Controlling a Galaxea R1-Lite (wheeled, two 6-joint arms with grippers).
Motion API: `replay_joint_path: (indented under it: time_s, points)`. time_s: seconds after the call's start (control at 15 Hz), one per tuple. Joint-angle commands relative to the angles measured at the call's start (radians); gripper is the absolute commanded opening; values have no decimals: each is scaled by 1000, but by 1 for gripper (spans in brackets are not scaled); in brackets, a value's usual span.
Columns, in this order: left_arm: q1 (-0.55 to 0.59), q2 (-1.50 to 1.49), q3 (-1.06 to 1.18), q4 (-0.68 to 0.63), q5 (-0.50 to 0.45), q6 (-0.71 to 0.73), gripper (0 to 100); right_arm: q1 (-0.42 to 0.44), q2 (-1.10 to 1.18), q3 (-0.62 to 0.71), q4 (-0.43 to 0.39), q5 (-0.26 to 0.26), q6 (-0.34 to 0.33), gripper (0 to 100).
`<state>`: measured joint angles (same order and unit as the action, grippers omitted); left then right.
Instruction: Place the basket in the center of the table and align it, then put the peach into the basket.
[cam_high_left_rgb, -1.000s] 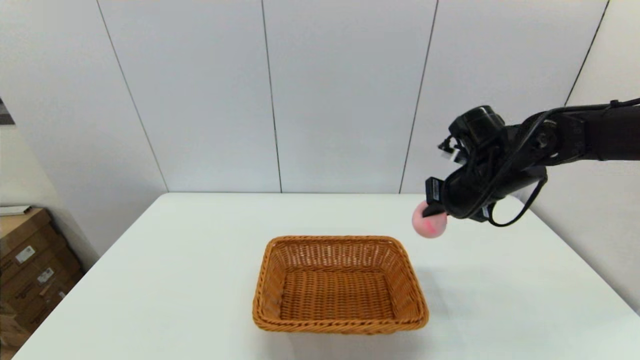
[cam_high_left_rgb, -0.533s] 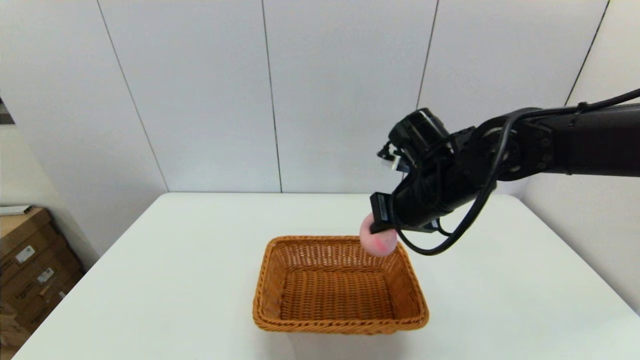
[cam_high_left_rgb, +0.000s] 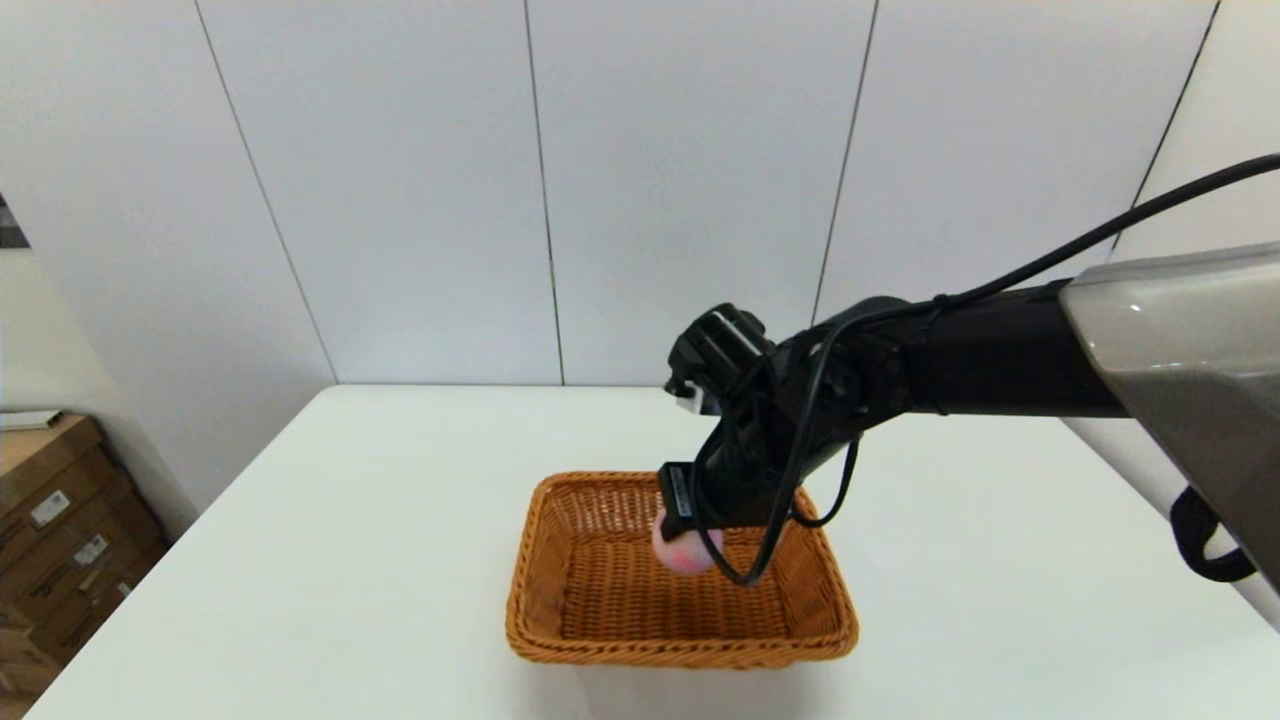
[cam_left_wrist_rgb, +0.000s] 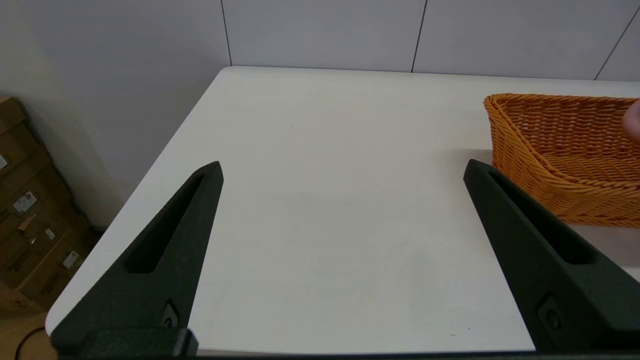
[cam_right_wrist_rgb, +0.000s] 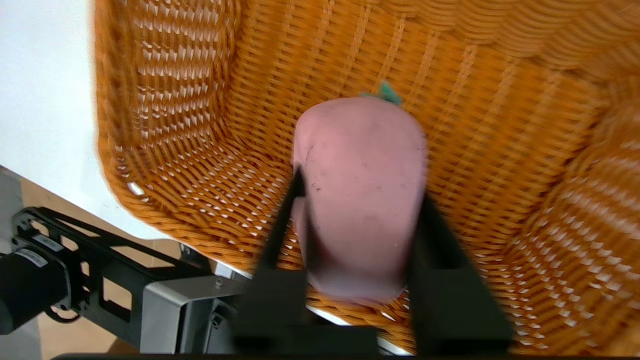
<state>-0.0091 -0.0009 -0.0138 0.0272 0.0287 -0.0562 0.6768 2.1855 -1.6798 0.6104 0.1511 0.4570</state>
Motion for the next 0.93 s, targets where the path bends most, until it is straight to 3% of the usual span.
replay_joint_path:
  time_s: [0.07, 0.2, 0.4, 0.93]
  points:
    - [0, 1, 0, 0, 0, -1, 100, -10, 14, -18, 5, 2, 6, 100]
    - [0, 1, 0, 0, 0, -1, 100, -31, -3, -18, 6, 5, 9, 100]
    - [0, 1, 0, 0, 0, -1, 100, -148, -32, -34, 6, 48, 14, 100]
    - [0, 1, 0, 0, 0, 1, 100, -709, 36, -156, 100, 206, -138, 100]
